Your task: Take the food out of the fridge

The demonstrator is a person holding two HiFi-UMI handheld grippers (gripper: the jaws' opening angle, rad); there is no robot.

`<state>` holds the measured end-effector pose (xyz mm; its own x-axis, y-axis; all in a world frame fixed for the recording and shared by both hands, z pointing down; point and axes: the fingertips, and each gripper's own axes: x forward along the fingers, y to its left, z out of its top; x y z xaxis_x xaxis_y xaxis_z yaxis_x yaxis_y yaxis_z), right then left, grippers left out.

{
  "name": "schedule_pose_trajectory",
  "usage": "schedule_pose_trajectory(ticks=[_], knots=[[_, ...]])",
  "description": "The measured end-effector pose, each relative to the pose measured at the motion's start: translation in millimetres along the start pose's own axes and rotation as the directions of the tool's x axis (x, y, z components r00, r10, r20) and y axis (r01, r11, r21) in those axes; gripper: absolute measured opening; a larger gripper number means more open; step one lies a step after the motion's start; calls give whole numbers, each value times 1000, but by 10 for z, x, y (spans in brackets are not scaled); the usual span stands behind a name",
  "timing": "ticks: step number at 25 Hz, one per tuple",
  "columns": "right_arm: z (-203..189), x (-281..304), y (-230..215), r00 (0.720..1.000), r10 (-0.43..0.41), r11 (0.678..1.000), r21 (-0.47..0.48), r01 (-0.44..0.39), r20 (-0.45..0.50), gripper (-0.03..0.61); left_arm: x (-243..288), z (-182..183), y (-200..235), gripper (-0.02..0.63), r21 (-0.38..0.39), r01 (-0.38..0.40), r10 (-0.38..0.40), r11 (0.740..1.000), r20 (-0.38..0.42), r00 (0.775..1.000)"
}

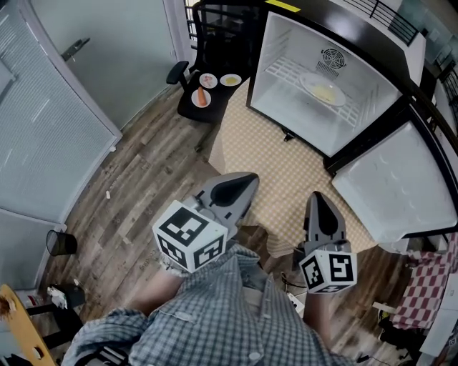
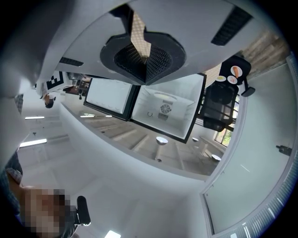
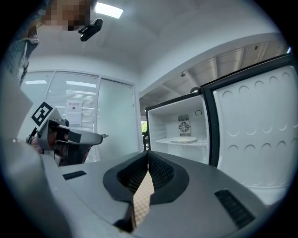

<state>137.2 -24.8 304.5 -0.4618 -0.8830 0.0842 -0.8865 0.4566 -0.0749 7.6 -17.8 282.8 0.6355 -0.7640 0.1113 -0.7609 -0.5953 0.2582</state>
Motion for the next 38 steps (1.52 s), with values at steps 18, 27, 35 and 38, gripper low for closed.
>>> schedule_pose_trajectory(ticks=[18,27,35,38], knots=[[91,509,-559,993,-119,992,36,119,-13,11,843,207,415,6,11,85,-85,996,-32,996],[178,1017,-807,982,-188,982,18,189,-30,11,1406,388,785,6,-3,146,-146,989,-66,987],[182,1411,-993,963,-263,963,-73,259,-63,11,1818,440,1035,6,-1,205,-204,979,-107,973],[230,1537,-1090,955,-291,952,-115,282,-63,11,1933,435,1115,6,-6,221,-220,975,-120,968]])
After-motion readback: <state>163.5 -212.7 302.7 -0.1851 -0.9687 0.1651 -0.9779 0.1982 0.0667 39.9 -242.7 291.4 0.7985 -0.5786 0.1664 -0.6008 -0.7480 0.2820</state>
